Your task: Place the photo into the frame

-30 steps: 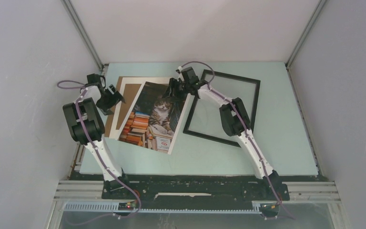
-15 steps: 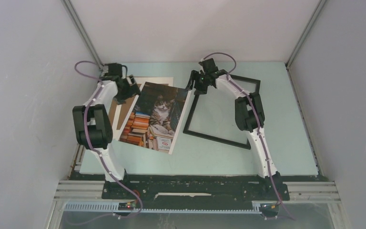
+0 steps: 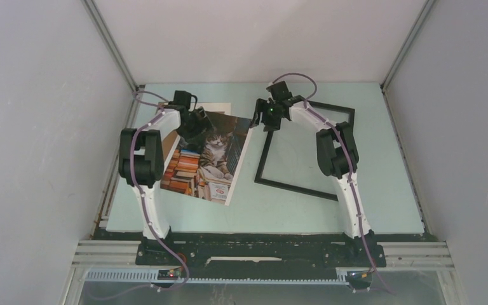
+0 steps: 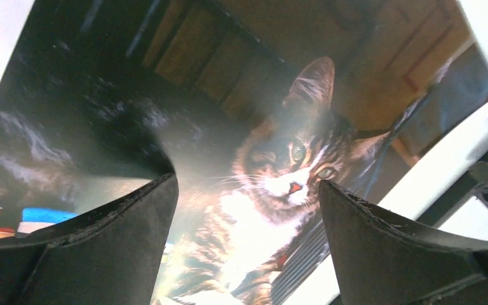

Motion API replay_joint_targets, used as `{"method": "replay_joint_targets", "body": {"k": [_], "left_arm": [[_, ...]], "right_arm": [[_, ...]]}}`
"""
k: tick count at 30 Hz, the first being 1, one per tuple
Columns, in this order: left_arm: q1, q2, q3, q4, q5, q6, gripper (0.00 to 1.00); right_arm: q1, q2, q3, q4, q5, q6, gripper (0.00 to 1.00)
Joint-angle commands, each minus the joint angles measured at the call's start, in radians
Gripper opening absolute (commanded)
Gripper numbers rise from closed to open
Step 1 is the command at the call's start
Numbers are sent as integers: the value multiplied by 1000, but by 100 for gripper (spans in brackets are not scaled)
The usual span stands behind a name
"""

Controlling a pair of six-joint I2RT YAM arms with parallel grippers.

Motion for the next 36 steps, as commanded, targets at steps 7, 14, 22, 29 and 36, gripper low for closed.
{"method": "replay_joint_targets", "body": {"k": [7, 14, 22, 29, 36], "left_arm": [[7, -98, -259, -41, 63, 39, 94], [7, -206, -442, -61, 68, 117, 94], [-3, -358, -462, -71, 89, 210, 95], [-19, -522, -426, -43, 163, 195, 96], [-17, -558, -392, -22, 102, 122, 96]], "right_arm": [[-3, 182, 325, 166, -312, 68, 75], [-2, 278, 399, 270, -294, 157, 78], [6, 334, 470, 212, -191, 150, 77], [-3, 330, 467, 185, -103, 141, 78], [18, 361, 479, 176, -277, 228, 66]]}}
